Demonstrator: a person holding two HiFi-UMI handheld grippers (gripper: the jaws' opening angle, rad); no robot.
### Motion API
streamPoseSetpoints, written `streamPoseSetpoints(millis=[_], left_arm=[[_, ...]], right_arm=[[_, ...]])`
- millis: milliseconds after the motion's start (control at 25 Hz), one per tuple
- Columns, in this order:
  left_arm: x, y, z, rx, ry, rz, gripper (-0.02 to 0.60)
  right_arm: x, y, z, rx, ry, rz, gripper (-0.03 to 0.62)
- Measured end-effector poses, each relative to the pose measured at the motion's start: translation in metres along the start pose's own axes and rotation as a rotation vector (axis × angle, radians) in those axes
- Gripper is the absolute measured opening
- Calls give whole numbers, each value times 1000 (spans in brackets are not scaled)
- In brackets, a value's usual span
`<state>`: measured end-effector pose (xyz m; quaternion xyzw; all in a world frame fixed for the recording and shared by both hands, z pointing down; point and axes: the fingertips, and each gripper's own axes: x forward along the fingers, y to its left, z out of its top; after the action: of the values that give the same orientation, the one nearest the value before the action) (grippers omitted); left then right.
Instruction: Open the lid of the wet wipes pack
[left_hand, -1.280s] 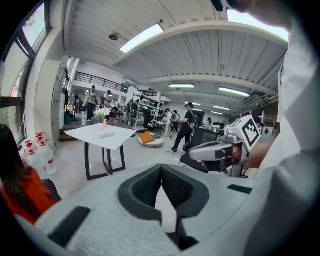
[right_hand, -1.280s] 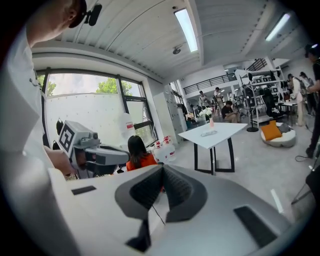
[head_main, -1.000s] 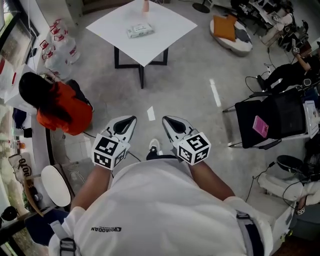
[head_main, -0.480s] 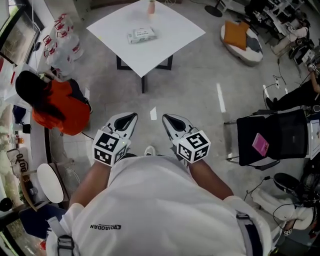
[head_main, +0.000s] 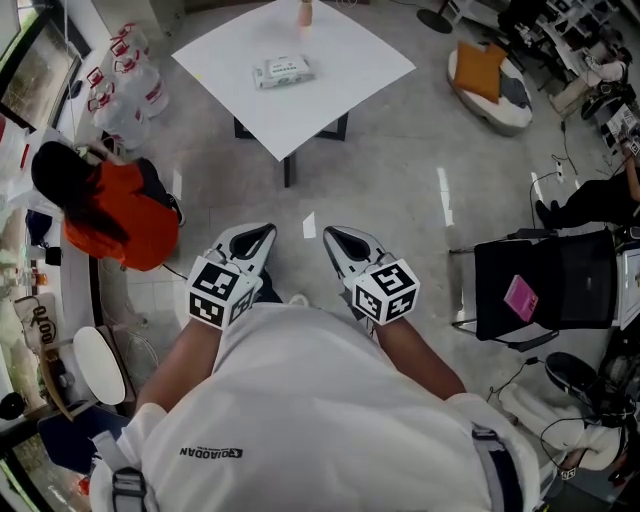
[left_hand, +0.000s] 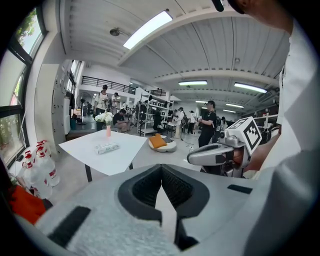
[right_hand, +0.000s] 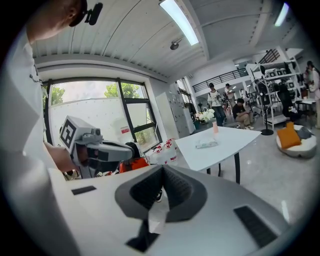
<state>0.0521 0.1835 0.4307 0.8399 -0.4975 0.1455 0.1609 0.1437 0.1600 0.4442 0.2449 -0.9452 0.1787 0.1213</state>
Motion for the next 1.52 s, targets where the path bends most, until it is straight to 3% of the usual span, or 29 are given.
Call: streamPoseSetpoints(millis=[560,1200,1520], left_arm=[[50,73,19,-23,-2,-30,9],[130,262,101,38,-29,-79,9],[174,332,114,70,0,-140,9]], right_arm=[[66,-42,23,-16,43,-21,6],[227,-122,126,-24,55,-114,6],[287,-166,158,22,6,-207,6]])
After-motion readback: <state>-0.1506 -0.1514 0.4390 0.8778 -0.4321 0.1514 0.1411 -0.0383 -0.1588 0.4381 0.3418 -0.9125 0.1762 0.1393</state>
